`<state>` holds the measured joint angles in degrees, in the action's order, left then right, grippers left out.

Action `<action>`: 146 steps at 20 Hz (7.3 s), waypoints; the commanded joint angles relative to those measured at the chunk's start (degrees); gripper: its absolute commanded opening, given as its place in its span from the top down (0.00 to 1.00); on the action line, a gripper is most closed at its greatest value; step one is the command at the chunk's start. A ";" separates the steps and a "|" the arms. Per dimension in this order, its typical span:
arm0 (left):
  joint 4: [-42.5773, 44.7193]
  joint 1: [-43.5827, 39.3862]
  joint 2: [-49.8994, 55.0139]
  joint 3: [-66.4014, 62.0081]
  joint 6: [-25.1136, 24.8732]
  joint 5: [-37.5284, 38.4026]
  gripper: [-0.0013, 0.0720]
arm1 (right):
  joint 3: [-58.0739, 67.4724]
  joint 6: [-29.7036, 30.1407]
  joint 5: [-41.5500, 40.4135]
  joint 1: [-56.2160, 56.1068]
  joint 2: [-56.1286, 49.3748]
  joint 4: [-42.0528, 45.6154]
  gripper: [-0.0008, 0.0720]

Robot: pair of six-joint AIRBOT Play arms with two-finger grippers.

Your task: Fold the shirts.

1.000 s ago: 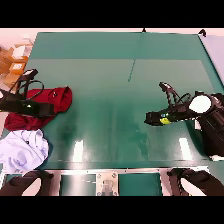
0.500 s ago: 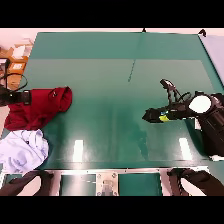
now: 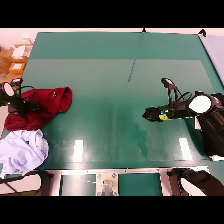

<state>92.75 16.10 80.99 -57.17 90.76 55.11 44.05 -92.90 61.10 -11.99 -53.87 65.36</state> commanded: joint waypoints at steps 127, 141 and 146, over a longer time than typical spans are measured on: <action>-31.74 -0.87 8.20 -16.04 -18.60 33.77 0.16 | 11.23 28.28 10.40 51.08 -35.06 -14.95 0.42; -49.88 4.31 1.99 18.99 -28.87 8.11 0.16 | 12.55 28.65 7.65 43.06 -41.18 -15.39 0.97; -57.94 1.33 4.76 16.74 -34.21 9.90 0.95 | 14.91 29.70 12.90 43.06 -40.72 -20.68 0.97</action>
<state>40.14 18.63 85.01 -39.42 59.57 65.47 57.34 -64.05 69.82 31.11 -94.98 48.99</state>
